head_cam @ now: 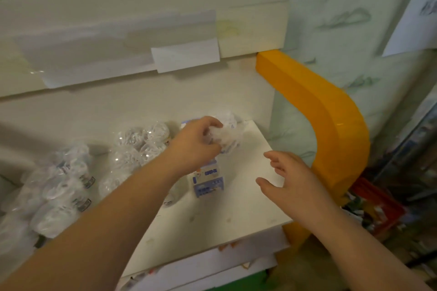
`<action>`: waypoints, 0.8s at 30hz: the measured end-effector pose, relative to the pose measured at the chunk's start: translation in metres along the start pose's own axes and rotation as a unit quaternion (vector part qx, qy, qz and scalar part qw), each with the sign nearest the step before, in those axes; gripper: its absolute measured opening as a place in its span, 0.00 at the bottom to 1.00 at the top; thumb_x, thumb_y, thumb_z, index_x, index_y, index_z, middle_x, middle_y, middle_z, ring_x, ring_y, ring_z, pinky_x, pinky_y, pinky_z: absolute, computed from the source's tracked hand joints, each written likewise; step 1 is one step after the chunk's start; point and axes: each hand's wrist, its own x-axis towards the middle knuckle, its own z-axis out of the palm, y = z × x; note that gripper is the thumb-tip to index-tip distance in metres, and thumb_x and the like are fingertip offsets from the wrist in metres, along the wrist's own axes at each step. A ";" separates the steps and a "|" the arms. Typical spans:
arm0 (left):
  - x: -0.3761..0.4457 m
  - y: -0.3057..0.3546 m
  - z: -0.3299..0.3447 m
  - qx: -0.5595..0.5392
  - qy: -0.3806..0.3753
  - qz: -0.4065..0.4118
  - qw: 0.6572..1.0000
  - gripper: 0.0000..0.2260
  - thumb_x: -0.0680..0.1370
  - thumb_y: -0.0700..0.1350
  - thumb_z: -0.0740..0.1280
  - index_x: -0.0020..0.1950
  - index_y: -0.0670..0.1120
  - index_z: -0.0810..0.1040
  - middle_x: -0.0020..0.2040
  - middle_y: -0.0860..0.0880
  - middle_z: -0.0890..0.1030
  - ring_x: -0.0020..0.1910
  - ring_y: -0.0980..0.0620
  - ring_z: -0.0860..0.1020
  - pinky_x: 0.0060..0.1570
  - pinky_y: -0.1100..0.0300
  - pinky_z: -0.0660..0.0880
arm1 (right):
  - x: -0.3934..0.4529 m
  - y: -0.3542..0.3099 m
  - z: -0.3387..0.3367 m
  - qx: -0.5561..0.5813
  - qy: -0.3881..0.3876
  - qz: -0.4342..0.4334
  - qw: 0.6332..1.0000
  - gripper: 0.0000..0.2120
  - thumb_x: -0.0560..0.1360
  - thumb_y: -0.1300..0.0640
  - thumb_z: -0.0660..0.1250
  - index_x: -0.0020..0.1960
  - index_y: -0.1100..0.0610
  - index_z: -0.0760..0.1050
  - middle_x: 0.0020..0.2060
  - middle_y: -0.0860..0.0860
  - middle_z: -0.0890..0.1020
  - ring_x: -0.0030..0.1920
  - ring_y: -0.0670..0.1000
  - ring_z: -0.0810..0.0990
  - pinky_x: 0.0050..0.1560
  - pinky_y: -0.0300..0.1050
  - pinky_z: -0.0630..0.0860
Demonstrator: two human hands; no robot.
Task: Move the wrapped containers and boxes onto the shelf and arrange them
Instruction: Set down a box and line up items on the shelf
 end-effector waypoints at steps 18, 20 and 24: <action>0.045 -0.015 0.070 0.337 0.013 0.076 0.938 0.19 0.75 0.54 0.67 0.65 0.51 0.75 0.61 0.49 0.74 0.59 0.46 0.71 0.58 0.53 0.69 | -0.008 0.017 -0.006 -0.026 -0.046 0.018 0.998 0.26 0.74 0.44 0.70 0.69 0.39 0.66 0.67 0.38 0.71 0.65 0.43 0.73 0.61 0.46 0.77; 0.047 -0.013 0.071 0.350 0.017 0.080 0.933 0.17 0.75 0.52 0.66 0.63 0.49 0.75 0.60 0.48 0.75 0.59 0.46 0.71 0.58 0.53 0.69 | -0.007 0.016 -0.005 -0.027 -0.047 0.012 0.998 0.26 0.73 0.44 0.70 0.69 0.39 0.66 0.67 0.38 0.71 0.66 0.43 0.72 0.61 0.47 0.77; 0.049 -0.012 0.070 0.382 0.038 0.067 0.921 0.17 0.74 0.50 0.67 0.61 0.47 0.75 0.59 0.47 0.73 0.59 0.45 0.70 0.59 0.52 0.68 | -0.005 0.015 -0.006 -0.031 -0.053 0.003 0.998 0.26 0.73 0.44 0.70 0.69 0.39 0.66 0.68 0.38 0.70 0.67 0.45 0.72 0.63 0.48 0.76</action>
